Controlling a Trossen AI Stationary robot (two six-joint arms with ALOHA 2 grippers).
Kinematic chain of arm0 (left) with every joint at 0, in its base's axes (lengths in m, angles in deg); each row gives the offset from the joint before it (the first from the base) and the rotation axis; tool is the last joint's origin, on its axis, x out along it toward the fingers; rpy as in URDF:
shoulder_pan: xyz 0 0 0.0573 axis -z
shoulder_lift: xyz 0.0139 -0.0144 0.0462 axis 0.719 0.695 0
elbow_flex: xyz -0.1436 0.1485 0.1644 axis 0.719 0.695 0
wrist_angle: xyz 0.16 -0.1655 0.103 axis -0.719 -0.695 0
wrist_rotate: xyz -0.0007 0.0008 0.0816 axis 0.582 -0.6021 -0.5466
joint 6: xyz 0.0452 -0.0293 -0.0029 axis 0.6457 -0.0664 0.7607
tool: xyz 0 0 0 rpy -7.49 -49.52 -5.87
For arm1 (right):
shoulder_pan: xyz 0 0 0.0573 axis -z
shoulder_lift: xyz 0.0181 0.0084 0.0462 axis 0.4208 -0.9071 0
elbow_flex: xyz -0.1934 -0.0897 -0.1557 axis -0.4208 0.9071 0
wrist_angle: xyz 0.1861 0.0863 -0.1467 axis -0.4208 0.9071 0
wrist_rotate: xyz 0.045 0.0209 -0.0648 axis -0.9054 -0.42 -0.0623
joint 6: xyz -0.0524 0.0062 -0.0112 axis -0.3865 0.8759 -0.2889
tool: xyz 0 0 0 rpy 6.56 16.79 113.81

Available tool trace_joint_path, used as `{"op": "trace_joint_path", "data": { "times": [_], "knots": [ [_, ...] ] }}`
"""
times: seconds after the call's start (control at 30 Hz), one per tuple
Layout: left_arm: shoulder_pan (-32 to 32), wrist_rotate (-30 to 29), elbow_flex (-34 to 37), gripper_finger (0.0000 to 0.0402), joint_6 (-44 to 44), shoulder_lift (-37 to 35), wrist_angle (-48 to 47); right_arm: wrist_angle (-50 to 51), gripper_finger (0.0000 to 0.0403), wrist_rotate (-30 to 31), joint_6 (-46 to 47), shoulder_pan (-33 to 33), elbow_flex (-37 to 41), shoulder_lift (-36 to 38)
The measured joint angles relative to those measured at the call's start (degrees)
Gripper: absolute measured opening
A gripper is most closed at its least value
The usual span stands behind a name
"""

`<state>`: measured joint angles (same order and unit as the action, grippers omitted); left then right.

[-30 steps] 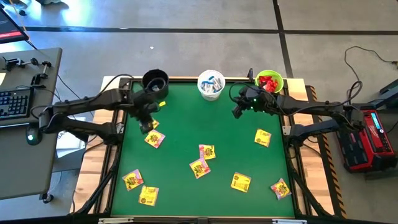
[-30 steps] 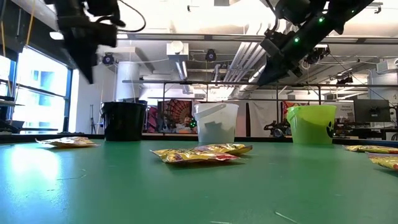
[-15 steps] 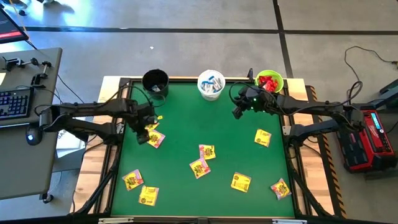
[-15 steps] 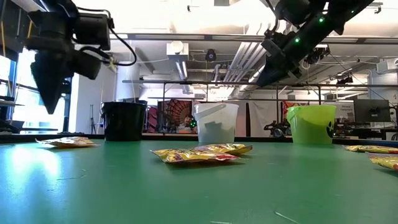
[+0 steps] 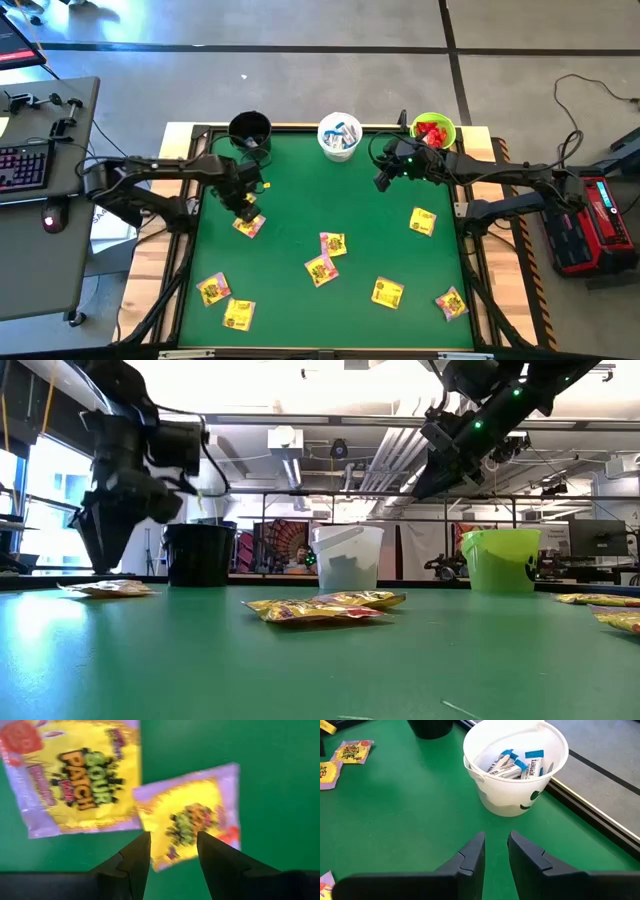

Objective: Sort candy by brand, put in halloween buckets
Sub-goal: Put the yellow candy into the black bucket

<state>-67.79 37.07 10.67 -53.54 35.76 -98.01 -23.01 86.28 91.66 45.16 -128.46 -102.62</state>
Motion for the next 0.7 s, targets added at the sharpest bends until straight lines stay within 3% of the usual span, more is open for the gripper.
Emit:
{"op": "trace_joint_path", "data": {
  "times": [0.5, 0.7],
  "knots": [
    [-4.1, -0.1, -0.3, 0.0152, -2.3, 10.6, 6.2, 0.0, 0.0074, 0.0, 2.2, 0.0, 0.0, 0.0],
    [-4.1, 0.0, -0.2, 0.0096, 1.8, 10.6, 6.9, 0.0, 0.0074, 0.3, 2.6, 0.0, 0.0, 0.0]
  ]
}}
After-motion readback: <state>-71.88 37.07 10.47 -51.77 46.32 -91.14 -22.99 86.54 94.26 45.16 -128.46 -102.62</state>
